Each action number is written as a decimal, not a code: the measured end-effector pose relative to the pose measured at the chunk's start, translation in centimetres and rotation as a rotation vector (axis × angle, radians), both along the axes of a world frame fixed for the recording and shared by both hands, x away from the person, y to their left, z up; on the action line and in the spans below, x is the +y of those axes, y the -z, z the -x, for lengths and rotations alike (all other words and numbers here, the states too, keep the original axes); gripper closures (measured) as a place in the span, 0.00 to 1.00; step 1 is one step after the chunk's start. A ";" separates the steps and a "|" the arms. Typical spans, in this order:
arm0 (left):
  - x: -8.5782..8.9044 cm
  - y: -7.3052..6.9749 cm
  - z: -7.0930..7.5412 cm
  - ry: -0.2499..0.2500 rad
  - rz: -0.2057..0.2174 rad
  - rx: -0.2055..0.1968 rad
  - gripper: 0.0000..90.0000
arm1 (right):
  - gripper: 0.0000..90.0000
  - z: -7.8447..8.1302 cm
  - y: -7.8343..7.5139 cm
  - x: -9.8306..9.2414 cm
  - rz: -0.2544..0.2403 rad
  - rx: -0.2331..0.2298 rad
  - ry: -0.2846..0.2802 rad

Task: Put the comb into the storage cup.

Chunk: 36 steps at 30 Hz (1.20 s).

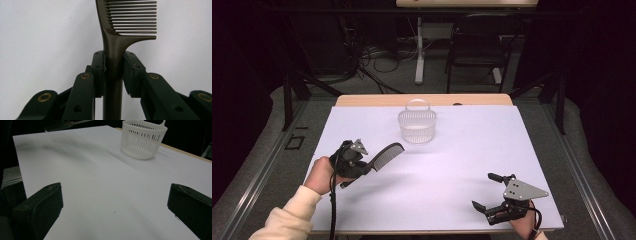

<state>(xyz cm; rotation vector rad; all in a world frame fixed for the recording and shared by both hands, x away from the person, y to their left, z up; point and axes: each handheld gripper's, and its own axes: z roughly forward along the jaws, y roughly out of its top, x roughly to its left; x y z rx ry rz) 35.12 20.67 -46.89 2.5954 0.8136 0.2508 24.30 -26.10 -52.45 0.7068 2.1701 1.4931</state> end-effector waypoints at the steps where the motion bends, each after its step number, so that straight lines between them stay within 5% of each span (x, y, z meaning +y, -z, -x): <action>1: 0.0 0.0 0.0 0.000 -0.002 -0.005 0.81 | 0.00 0.0 0.0 0.0 0.000 0.000 0.000; 36: 0.0 0.1 0.1 -0.088 0.121 -0.119 0.81 | 0.00 0.0 0.0 0.0 0.002 0.001 0.001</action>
